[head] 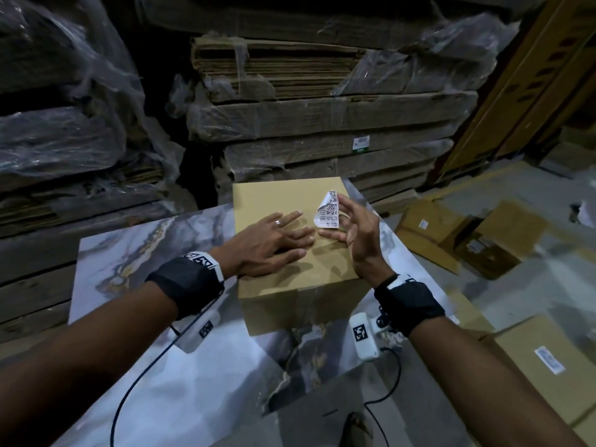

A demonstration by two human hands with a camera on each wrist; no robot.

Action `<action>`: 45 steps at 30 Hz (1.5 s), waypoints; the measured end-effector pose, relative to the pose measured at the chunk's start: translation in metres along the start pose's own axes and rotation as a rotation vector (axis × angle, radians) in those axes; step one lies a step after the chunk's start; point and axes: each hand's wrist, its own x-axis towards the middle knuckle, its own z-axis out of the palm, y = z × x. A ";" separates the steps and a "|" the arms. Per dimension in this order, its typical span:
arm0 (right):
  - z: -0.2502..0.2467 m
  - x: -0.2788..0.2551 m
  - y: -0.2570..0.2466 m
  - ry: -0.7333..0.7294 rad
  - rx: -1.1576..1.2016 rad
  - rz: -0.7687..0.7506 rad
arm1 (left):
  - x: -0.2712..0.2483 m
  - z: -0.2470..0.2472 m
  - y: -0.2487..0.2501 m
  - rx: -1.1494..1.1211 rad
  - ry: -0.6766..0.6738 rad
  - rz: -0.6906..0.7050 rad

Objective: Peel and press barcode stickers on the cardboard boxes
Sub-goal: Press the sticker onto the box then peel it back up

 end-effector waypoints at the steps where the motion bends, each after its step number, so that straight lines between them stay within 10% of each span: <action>1: 0.000 -0.001 -0.001 -0.001 -0.005 -0.001 | 0.001 -0.003 -0.005 0.030 -0.013 0.002; 11: 0.005 0.008 -0.001 -0.006 -0.036 0.020 | 0.017 -0.016 -0.032 0.218 -0.043 -0.373; 23: 0.003 0.009 0.003 0.019 0.008 0.020 | -0.004 0.002 -0.004 -0.032 -0.029 -0.066; 34: 0.008 0.012 0.002 0.027 0.023 0.028 | 0.013 -0.007 -0.025 0.170 -0.053 -0.343; 45: 0.006 0.009 0.007 0.018 0.013 0.014 | -0.025 -0.005 0.014 0.064 -0.051 -0.104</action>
